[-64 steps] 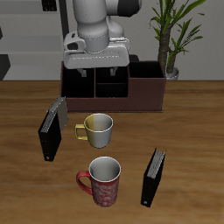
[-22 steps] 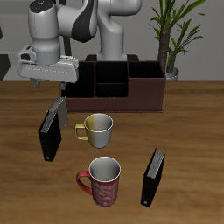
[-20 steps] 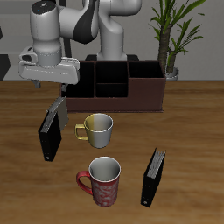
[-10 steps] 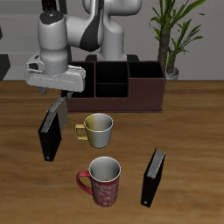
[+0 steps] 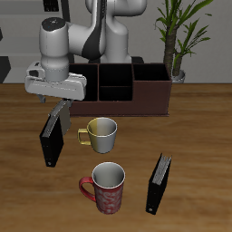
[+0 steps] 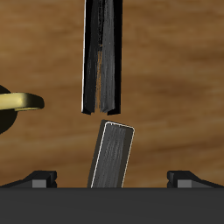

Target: Place the yellow book into the back desk caddy's right compartment

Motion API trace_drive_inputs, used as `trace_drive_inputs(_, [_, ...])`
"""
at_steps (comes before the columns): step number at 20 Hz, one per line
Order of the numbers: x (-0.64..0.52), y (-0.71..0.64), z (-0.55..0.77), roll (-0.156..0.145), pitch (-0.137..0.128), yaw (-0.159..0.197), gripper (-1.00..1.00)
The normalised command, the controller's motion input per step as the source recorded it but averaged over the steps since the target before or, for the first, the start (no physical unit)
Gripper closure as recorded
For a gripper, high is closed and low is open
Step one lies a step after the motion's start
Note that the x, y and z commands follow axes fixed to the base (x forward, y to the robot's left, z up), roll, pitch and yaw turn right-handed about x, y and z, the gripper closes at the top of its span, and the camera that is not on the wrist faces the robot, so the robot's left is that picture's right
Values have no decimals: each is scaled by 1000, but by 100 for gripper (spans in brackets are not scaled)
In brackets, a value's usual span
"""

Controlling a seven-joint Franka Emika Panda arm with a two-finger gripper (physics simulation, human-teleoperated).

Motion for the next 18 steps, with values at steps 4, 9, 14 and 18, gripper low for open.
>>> trace_drive_inputs(4, [-18, -122, -171, -23, -1, -17, -100])
trace_drive_inputs(9, [0, -21, -155, -10, 10, -14, -100])
trace_drive_inputs(14, [38, 96, -199, 8, 20, -1, -100])
trace_drive_inputs(18, [69, -52, -302, -10, 40, -31, -100])
